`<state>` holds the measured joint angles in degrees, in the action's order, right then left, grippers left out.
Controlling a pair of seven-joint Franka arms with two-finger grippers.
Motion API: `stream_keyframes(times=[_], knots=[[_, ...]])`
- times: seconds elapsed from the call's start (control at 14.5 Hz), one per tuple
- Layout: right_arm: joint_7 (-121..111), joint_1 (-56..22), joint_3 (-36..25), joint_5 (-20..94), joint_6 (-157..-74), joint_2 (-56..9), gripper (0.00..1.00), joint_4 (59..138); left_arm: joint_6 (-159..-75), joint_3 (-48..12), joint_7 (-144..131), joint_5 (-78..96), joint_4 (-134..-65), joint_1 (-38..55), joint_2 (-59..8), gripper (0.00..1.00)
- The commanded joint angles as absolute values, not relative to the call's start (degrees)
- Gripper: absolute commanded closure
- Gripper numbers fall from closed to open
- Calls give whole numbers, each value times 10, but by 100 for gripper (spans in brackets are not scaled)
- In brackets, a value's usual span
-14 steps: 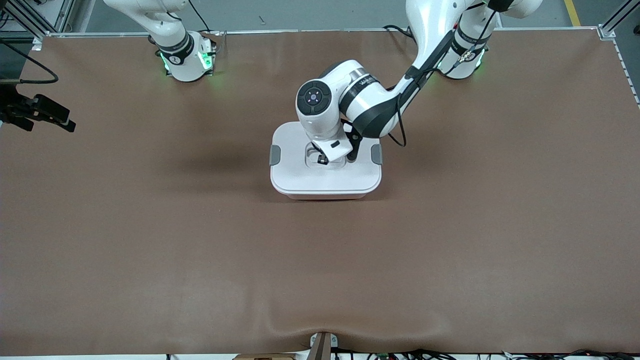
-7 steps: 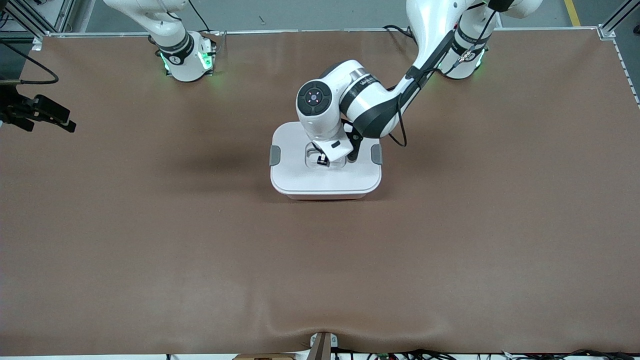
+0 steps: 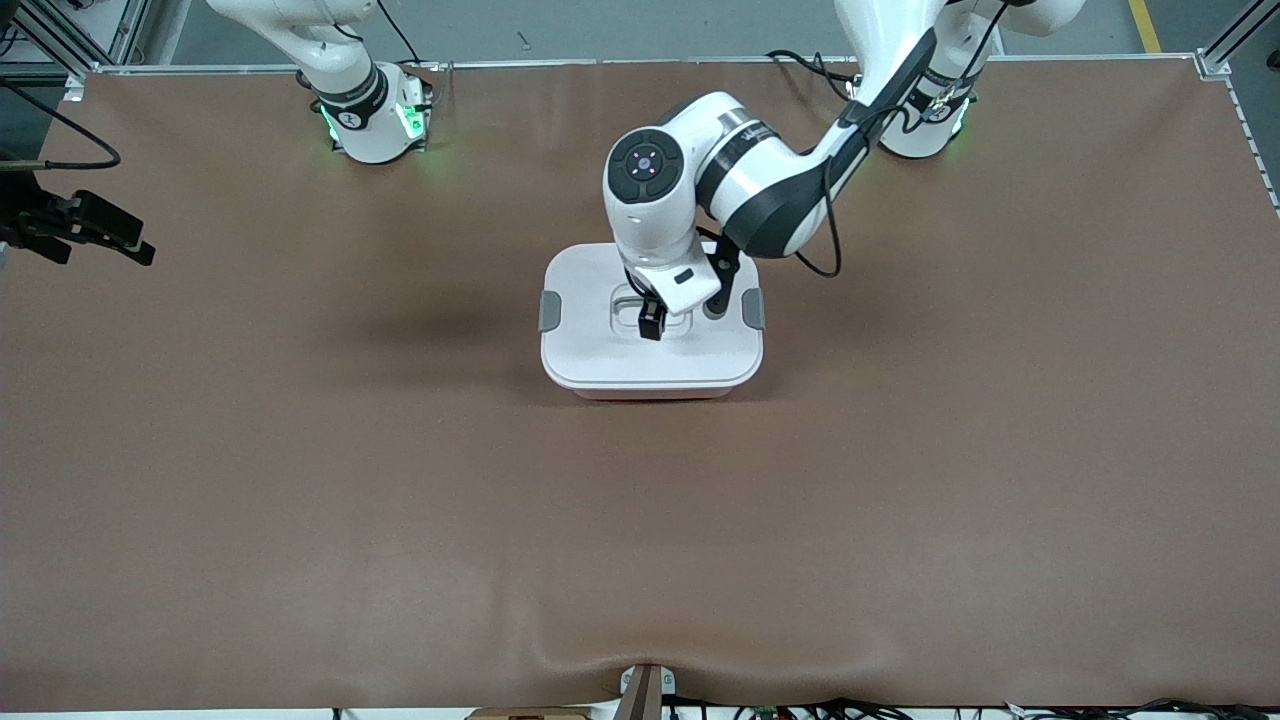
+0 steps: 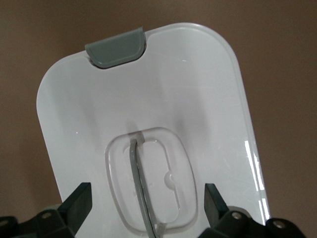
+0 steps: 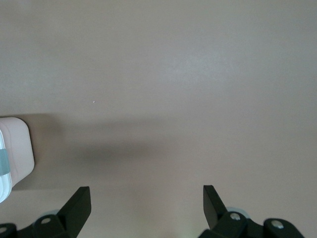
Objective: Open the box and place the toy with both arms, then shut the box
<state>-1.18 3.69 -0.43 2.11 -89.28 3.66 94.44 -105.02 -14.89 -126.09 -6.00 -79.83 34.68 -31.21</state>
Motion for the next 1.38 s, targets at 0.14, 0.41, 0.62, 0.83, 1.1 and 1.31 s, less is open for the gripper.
stream_keyframes(times=[0.14, 0.41, 0.62, 0.83, 1.1, 1.31], knots=[[-4, 33, -4, 23, -891, 28, 0, 936, -1007, -149, -1178, -69, -801, 317, -280, 0], [-3, 33, -4, 23, -891, 28, 0, 937, -988, -153, -1089, -62, -801, 266, -251, 0], [-4, 33, -4, 23, -888, 28, 0, 937, -957, -153, -1011, -61, -801, 237, -231, 0], [-4, 33, -4, 22, -887, 28, 0, 939, -926, -160, -921, -55, -801, 186, -215, 0], [-4, 22, -4, 22, -887, 28, 0, 938, -918, -188, -854, -47, -802, 125, -201, 0], [-4, 22, -4, 22, -887, 28, 0, 938, -918, -230, -769, -47, -801, 52, -192, 0]])
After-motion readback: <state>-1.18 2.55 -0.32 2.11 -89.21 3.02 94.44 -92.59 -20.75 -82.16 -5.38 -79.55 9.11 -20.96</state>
